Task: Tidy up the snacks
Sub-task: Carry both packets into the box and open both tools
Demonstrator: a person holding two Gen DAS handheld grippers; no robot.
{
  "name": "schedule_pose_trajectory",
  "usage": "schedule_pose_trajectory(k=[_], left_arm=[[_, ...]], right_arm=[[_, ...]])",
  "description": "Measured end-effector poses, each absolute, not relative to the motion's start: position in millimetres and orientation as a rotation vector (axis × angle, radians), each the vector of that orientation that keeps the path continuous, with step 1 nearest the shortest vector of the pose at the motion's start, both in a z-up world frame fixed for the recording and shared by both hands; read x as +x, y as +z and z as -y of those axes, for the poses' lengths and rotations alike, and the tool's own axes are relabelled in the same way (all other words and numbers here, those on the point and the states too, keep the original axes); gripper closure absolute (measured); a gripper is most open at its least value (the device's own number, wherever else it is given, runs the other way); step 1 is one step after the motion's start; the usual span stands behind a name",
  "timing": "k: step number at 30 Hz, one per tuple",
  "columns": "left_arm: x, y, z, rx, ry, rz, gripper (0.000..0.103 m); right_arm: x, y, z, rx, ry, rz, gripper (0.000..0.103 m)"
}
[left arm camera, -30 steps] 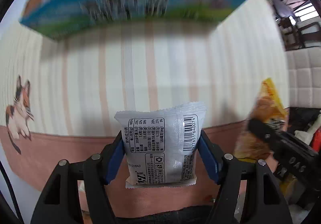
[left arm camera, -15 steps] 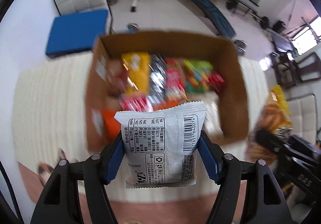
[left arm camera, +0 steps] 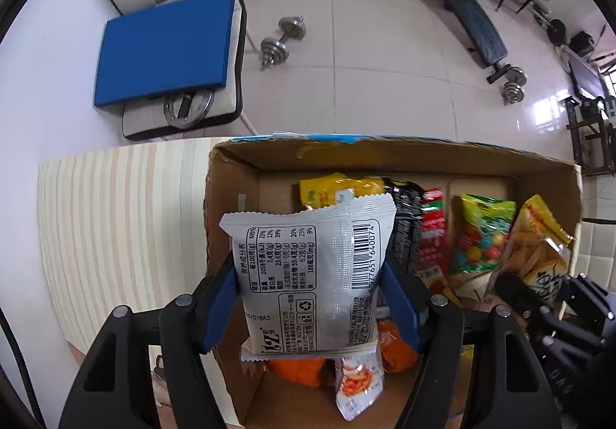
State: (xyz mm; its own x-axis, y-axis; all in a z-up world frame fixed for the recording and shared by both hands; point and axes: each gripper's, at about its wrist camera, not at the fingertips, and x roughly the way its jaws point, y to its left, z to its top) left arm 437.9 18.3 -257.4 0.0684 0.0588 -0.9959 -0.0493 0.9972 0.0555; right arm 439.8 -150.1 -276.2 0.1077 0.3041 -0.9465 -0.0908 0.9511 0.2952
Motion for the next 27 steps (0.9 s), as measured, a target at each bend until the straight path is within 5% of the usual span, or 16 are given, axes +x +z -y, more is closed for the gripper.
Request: schedule_pose_trajectory(k=[3, 5, 6, 7, 10, 27], left_arm=[[444, -267, -24, -0.009, 0.084, -1.534, 0.035], [445, -276, -29, -0.035, 0.088, -1.577, 0.034], [445, -278, -29, -0.043, 0.086, -1.586, 0.032], [444, -279, -29, -0.047, 0.085, -1.587, 0.026], [439, -276, -27, -0.044, 0.079, -1.557, 0.010], [372, -206, -18, -0.051, 0.039, -1.353, 0.008]], right_arm=[[444, -294, 140, 0.153, 0.304, -1.478, 0.060], [447, -304, 138, 0.147, 0.288, -1.508, 0.042], [449, -307, 136, 0.133, 0.279, -1.507, 0.019], [449, -306, 137, 0.118, 0.268, -1.498, 0.012], [447, -305, 138, 0.108, 0.251, -1.491, 0.012], [391, -245, 156, 0.075, 0.202, -1.339, 0.008]])
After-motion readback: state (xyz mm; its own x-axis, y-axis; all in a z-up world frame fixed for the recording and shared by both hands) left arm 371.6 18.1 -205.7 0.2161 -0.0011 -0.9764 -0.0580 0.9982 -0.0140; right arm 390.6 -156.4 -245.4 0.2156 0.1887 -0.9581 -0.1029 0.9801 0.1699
